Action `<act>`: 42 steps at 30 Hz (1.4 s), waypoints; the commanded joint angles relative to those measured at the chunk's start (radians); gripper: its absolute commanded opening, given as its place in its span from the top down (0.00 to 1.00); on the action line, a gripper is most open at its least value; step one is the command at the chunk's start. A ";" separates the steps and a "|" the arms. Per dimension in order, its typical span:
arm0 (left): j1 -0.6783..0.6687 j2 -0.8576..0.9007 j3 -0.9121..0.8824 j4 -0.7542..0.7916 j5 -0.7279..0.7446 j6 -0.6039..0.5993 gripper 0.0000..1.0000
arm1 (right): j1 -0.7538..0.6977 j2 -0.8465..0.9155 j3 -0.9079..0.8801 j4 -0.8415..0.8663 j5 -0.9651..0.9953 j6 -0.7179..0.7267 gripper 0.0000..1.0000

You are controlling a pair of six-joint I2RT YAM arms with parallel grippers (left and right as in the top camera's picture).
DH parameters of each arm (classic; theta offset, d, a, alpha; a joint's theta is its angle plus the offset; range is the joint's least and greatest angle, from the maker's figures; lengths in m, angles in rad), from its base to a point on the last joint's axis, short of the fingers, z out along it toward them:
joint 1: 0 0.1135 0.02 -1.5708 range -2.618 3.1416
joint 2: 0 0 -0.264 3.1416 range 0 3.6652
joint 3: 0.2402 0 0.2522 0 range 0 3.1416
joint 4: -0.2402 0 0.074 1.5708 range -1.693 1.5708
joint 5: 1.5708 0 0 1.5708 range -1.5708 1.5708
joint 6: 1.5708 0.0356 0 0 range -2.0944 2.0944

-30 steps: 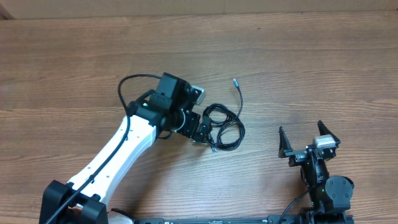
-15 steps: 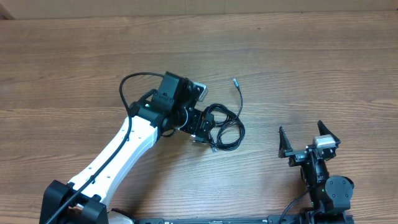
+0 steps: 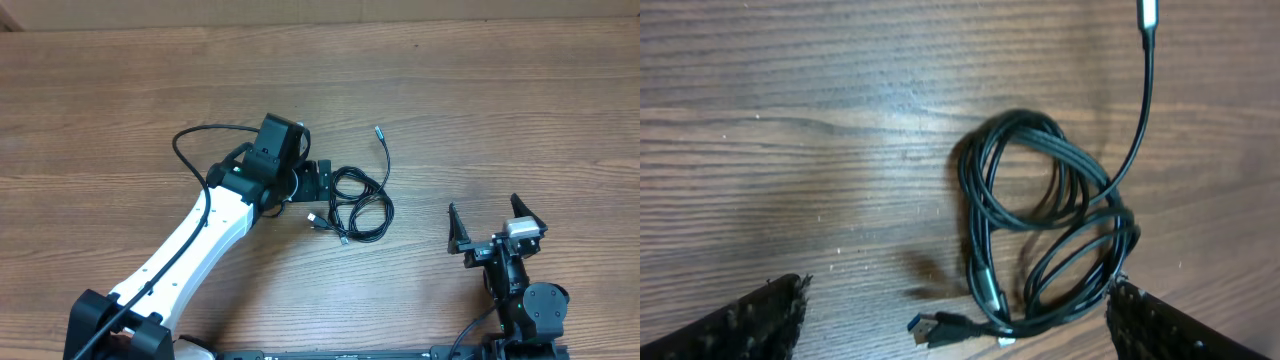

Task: Untangle cables
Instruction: 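Lower the left gripper onto the cable bundle and close on it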

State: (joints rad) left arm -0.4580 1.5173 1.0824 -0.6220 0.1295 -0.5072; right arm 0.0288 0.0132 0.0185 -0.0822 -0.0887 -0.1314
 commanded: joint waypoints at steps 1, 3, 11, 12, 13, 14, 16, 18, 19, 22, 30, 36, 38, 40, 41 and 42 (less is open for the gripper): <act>-0.006 0.033 0.075 -0.014 -0.036 -0.055 0.01 | 0.004 -0.002 -0.010 0.005 0.009 -0.004 0.00; -0.010 0.061 0.128 -0.057 -0.037 -0.051 0.00 | 0.004 -0.002 -0.010 0.005 0.009 -0.004 0.00; -0.057 0.246 0.396 -0.298 -0.116 -0.010 0.00 | 0.004 -0.002 -0.010 0.005 0.009 -0.004 0.00; -0.066 0.263 0.411 -0.307 -0.115 -0.014 0.00 | 0.004 -0.002 -0.010 0.005 0.009 -0.004 0.00; -0.076 0.283 0.422 -0.315 -0.116 -0.034 0.00 | 0.004 -0.002 -0.010 0.005 0.009 -0.004 0.00; -0.082 0.296 0.425 -0.317 -0.116 -0.052 0.00 | 0.004 -0.002 -0.010 0.005 0.009 -0.004 0.00; -0.095 0.330 0.424 -0.318 -0.114 -0.080 0.00 | 0.004 -0.002 -0.010 0.005 0.009 -0.004 0.00; -0.106 0.365 0.424 -0.317 -0.114 -0.086 0.00 | 0.004 -0.002 -0.010 0.005 0.009 -0.004 0.00; -0.112 0.389 0.425 -0.311 -0.125 -0.093 0.00 | 0.004 -0.002 -0.010 0.005 0.009 -0.004 0.00; -0.113 0.413 0.425 -0.309 -0.148 -0.132 0.00 | 0.004 -0.002 -0.010 0.005 0.009 -0.004 0.00; -0.114 0.463 0.424 -0.307 -0.155 -0.155 0.02 | 0.004 -0.002 -0.010 0.005 0.009 -0.004 0.00; -0.114 0.514 0.424 -0.281 -0.102 -0.151 0.00 | 0.004 -0.002 -0.010 0.005 0.009 -0.005 0.00; -0.115 0.515 0.424 -0.267 -0.100 -0.151 0.00 | 0.004 -0.002 -0.010 0.005 0.009 -0.004 0.00; -0.117 0.515 0.424 -0.259 -0.112 -0.151 0.02 | 0.004 -0.002 -0.010 0.005 0.009 -0.004 0.00; -0.118 0.516 0.424 -0.256 -0.115 -0.151 0.05 | 0.004 -0.002 -0.010 0.005 0.009 -0.004 0.00; -0.118 0.517 0.424 -0.253 -0.116 -0.151 0.09 | 0.004 -0.002 -0.010 0.005 0.009 -0.004 0.00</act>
State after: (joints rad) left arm -0.5694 2.0274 1.4857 -0.8818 0.0147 -0.6533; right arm 0.0288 0.0132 0.0185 -0.0822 -0.0891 -0.1310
